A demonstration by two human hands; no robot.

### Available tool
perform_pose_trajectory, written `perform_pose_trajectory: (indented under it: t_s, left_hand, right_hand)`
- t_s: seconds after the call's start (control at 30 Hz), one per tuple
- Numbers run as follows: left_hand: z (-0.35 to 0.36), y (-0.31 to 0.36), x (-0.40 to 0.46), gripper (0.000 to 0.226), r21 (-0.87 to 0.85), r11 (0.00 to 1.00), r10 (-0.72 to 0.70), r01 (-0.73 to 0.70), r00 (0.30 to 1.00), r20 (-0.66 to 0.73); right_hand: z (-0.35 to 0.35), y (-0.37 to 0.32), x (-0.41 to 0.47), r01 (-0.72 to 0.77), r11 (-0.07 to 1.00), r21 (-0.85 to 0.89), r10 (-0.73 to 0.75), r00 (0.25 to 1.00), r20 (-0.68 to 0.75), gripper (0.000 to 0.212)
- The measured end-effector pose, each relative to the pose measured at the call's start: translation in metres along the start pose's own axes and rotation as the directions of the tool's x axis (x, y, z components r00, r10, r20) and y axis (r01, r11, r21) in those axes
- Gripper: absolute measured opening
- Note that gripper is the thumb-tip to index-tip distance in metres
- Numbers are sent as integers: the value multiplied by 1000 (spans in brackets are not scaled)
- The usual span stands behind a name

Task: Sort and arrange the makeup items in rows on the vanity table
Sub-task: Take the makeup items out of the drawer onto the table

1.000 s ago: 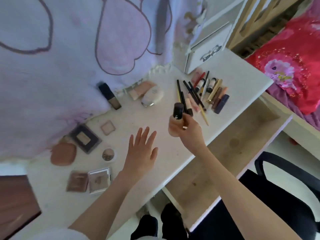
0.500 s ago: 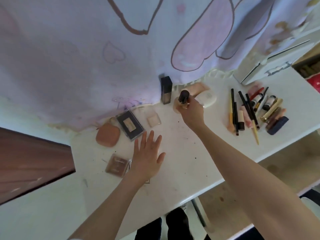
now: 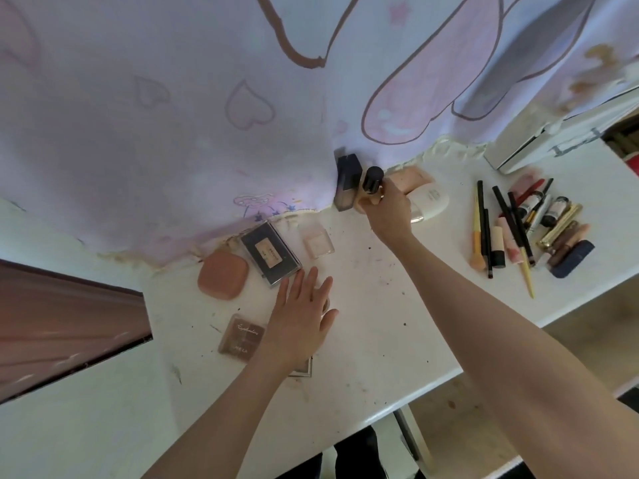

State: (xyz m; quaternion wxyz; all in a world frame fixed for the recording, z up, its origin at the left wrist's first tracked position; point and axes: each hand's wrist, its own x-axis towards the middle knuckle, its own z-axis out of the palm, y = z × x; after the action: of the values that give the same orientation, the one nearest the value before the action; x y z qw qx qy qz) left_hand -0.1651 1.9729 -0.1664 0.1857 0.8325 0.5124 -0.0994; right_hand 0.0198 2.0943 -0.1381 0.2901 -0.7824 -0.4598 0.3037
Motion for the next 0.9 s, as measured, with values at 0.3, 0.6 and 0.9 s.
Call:
perform_pose_trajectory:
  t_s: [0.3, 0.6, 0.9]
  left_hand:
    - [-6, 20, -9, 56, -24, 997, 74, -76, 995, -73]
    - [16, 104, -56, 45, -123, 929, 332, -349, 933, -137]
    - [96, 226, -90, 50, -9, 890, 454, -456, 886, 95]
  right_hand:
    - [-34, 40, -88, 32, 999, -40, -33, 999, -26, 57]
    - [-103, 154, -207, 28, 937, -347, -62, 994, -88, 54]
    - [-160, 271, -276, -278, 925, -259, 256, 960, -117, 66]
